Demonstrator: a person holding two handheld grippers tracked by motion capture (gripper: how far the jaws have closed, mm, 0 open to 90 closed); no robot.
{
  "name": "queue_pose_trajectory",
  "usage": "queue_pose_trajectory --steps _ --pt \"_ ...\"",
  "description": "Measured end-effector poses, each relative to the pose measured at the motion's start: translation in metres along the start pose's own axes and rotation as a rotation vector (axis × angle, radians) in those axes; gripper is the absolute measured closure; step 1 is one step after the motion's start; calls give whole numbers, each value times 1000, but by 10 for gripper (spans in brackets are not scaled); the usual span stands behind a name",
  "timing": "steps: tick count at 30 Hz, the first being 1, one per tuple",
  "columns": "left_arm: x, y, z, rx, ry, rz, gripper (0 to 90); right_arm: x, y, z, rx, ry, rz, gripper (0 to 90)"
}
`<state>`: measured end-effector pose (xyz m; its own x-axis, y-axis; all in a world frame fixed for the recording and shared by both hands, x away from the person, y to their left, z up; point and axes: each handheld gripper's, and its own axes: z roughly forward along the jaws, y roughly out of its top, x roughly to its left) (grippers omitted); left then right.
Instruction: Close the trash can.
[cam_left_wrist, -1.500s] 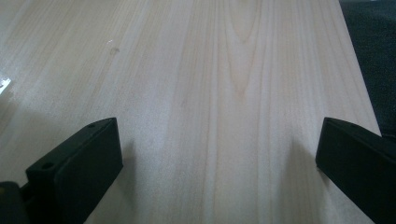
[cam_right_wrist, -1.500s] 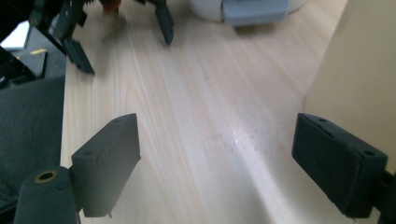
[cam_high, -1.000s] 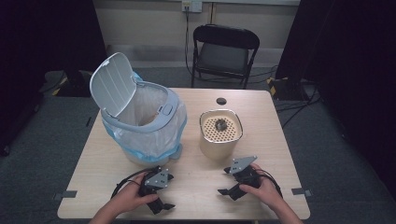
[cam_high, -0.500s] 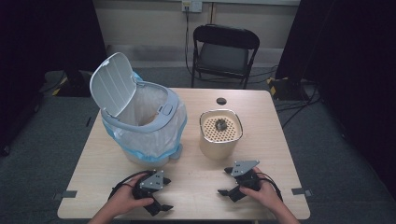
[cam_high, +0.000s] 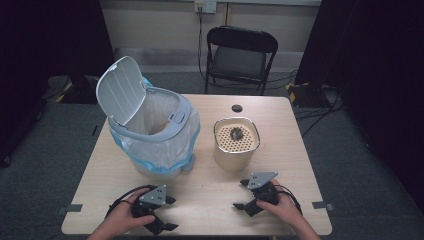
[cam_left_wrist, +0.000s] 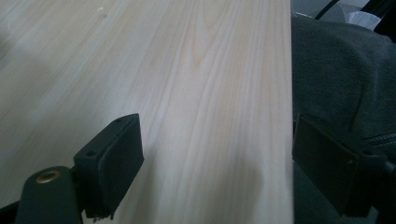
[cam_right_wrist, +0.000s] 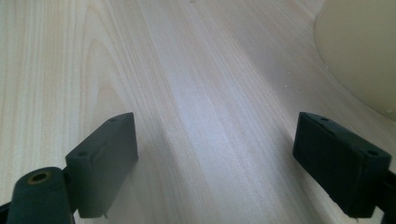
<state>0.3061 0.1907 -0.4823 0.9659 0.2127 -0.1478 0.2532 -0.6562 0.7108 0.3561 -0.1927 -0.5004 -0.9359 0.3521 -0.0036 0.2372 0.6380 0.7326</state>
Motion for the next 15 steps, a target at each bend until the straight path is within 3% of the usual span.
queue_pose_trajectory --steps 10,13,15 --pt "-3 -11 -41 -2 77 -138 159 0 0 0 0 0 1 129" --pt "-3 -12 -52 6 98 -163 159 0 0 0 0 0 0 129" --pt "-3 -12 -60 -5 98 -201 160 0 0 0 0 0 0 129"
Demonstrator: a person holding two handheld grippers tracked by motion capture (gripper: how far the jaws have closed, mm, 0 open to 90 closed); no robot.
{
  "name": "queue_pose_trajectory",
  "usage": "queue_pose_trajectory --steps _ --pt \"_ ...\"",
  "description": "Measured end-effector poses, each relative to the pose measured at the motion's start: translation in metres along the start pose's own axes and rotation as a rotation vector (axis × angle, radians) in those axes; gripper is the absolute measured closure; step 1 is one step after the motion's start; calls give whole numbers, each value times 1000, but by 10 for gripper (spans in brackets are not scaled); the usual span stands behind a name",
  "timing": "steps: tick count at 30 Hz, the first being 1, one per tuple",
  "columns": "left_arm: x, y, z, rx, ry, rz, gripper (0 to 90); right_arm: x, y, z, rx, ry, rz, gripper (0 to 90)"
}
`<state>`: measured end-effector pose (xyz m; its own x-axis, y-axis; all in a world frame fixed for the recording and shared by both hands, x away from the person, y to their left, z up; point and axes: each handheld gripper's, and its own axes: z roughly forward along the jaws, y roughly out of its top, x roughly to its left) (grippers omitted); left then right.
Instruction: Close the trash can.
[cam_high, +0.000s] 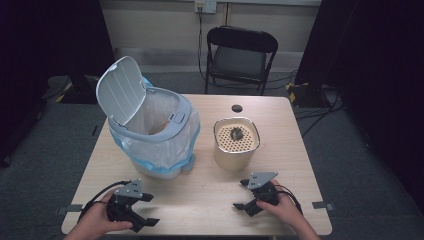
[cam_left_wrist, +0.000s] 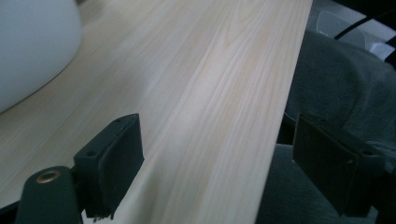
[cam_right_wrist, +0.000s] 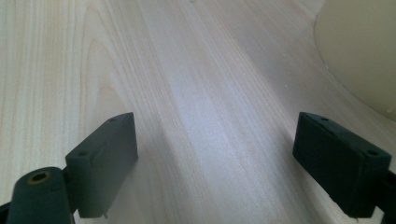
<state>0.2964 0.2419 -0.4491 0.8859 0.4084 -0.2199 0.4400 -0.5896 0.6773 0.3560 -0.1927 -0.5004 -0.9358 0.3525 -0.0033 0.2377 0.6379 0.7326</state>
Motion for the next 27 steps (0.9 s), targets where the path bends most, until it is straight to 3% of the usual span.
queue_pose_trajectory --steps 4,8,14,23,27 --pt "2 -1 -22 6 27 -36 169 0 0 0 0 -2 2 129" --pt "5 -1 -46 -8 50 -63 234 0 0 0 0 -3 3 128" --pt "9 0 -75 -35 85 -113 252 0 0 0 0 -3 3 128" --pt "14 2 -112 -49 117 -138 269 0 0 0 0 -3 3 128" --pt "16 5 -129 -71 150 -141 270 0 0 0 0 -3 3 129"
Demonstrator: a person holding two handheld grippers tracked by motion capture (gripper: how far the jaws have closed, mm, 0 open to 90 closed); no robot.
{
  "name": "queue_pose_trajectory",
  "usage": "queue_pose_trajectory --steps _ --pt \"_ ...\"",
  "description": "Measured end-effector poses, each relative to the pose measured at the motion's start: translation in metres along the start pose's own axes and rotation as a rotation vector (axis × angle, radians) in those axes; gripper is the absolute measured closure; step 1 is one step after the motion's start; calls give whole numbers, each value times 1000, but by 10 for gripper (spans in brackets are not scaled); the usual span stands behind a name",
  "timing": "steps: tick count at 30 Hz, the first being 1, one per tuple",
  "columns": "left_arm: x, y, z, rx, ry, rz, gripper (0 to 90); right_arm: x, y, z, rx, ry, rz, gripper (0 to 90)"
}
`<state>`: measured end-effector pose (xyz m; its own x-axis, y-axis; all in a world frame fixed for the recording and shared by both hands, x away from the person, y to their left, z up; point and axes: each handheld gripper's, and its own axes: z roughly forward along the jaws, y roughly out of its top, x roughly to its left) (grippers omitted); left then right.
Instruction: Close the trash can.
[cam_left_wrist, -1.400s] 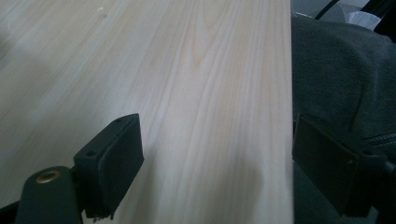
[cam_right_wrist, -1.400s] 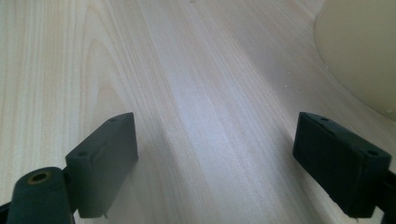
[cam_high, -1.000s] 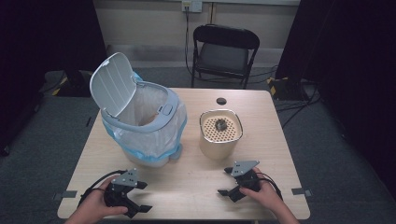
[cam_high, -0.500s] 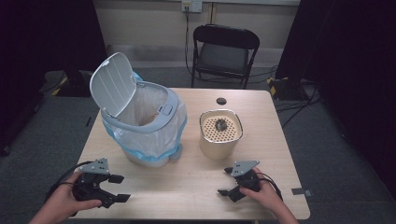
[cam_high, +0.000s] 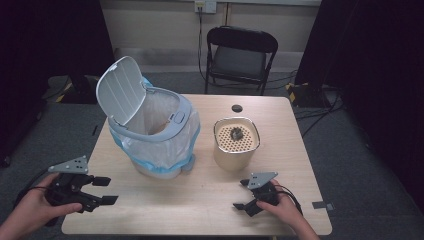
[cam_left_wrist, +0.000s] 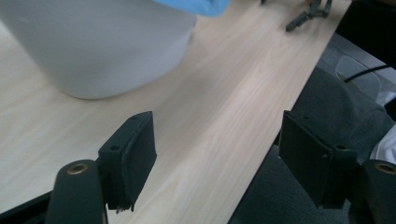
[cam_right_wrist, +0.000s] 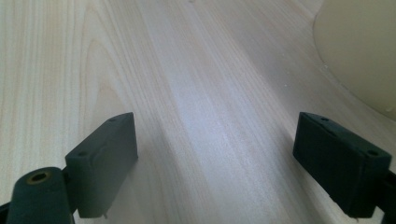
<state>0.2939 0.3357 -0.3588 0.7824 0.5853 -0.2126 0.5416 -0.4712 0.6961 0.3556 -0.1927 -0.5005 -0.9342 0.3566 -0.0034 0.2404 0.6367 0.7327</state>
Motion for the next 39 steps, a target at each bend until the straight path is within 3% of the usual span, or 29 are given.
queue_pose_trajectory --steps 7,11,13,24,31,39 --pt "8 6 -18 -7 11 -43 288 0 0 0 0 0 0 128" --pt "11 13 -26 -4 13 -44 296 0 0 0 0 0 0 128" --pt "12 22 -33 -17 31 -10 302 0 0 0 0 0 0 128" --pt "13 56 -51 -21 45 -9 322 0 0 0 -1 0 -1 129" --pt "9 79 -60 -27 67 22 331 0 0 0 -1 -2 -1 128" --pt "12 97 -67 -68 93 46 365 0 0 0 -2 -2 -1 128"
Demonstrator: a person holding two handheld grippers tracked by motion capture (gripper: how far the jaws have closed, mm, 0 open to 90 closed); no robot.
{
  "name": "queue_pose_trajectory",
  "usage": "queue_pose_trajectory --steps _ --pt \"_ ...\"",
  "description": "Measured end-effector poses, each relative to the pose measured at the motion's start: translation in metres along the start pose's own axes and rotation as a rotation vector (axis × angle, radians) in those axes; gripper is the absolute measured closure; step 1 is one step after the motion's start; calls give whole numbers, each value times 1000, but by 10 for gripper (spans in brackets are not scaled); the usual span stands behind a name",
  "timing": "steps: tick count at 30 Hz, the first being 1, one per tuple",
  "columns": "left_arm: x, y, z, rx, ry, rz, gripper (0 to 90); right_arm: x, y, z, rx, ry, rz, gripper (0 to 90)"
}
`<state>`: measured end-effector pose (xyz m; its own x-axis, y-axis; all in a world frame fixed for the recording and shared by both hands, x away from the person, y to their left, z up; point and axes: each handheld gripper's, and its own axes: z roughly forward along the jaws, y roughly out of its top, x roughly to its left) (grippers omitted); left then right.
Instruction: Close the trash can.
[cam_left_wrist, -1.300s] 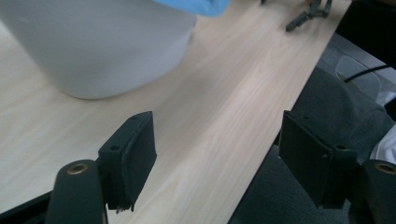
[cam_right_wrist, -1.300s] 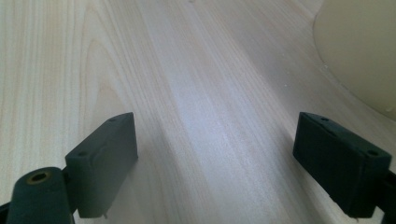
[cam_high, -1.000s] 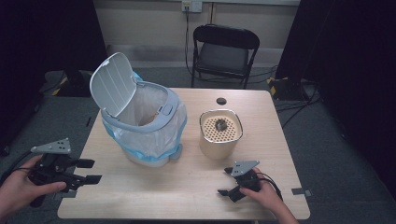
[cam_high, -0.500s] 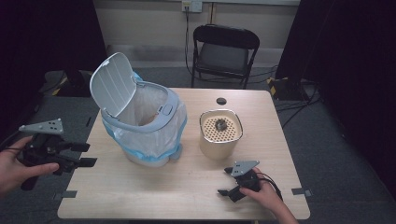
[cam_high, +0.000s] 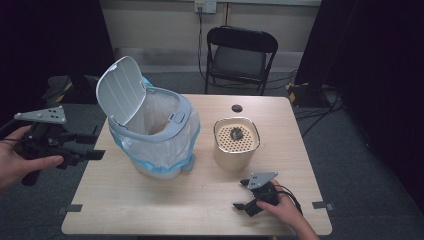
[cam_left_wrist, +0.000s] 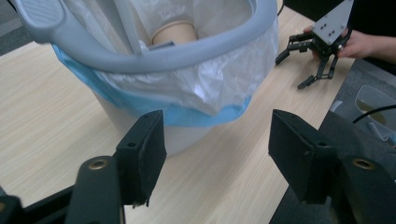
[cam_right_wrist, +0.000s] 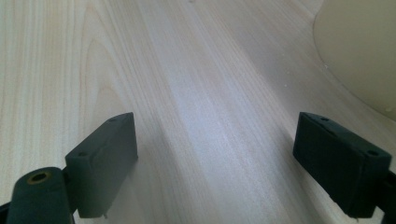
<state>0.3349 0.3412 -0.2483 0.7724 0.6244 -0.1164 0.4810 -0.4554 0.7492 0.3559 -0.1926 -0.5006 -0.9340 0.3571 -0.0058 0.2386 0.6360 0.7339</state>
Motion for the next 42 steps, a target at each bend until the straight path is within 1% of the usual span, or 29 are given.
queue_pose_trajectory --steps 3,7,8,9,13,14,17,19,20,23,25,27,29,31,32,35,38,40,42 --pt "2 5 0 -17 2 -2 375 0 0 0 0 0 0 128" --pt "1 13 0 -40 6 12 396 0 0 0 0 0 0 128" --pt "1 16 0 -42 7 28 397 0 0 0 0 0 0 128" --pt "0 17 1 -48 7 33 398 0 0 0 0 0 0 128" --pt "0 24 3 -46 27 37 398 0 0 0 0 1 0 128" --pt "1 25 4 -48 29 29 398 0 0 0 0 0 0 128" --pt "4 29 8 -42 38 24 399 0 0 0 1 2 0 128" --pt "7 32 10 -43 48 27 399 0 0 0 1 2 0 128" --pt "9 33 11 -45 48 21 398 0 0 0 1 2 0 128" --pt "13 35 12 -49 63 7 396 0 0 0 1 2 0 128" --pt "16 37 12 -47 85 0 388 0 0 0 1 2 0 128" --pt "18 38 12 -71 88 -12 389 0 0 0 1 2 0 128" --pt "20 41 12 -78 106 -17 388 0 0 0 1 2 0 128" --pt "20 44 13 -80 117 -8 388 0 0 0 1 2 0 128" --pt "21 45 14 -88 116 -8 389 0 0 0 1 2 0 128" --pt "20 50 16 -96 117 12 404 0 0 0 1 2 0 128" --pt "17 56 17 -80 139 15 395 0 0 0 1 1 0 128" --pt "15 58 17 -77 145 19 397 0 0 0 1 1 0 128" --pt "14 60 14 -85 156 40 406 0 0 0 1 -1 0 127"
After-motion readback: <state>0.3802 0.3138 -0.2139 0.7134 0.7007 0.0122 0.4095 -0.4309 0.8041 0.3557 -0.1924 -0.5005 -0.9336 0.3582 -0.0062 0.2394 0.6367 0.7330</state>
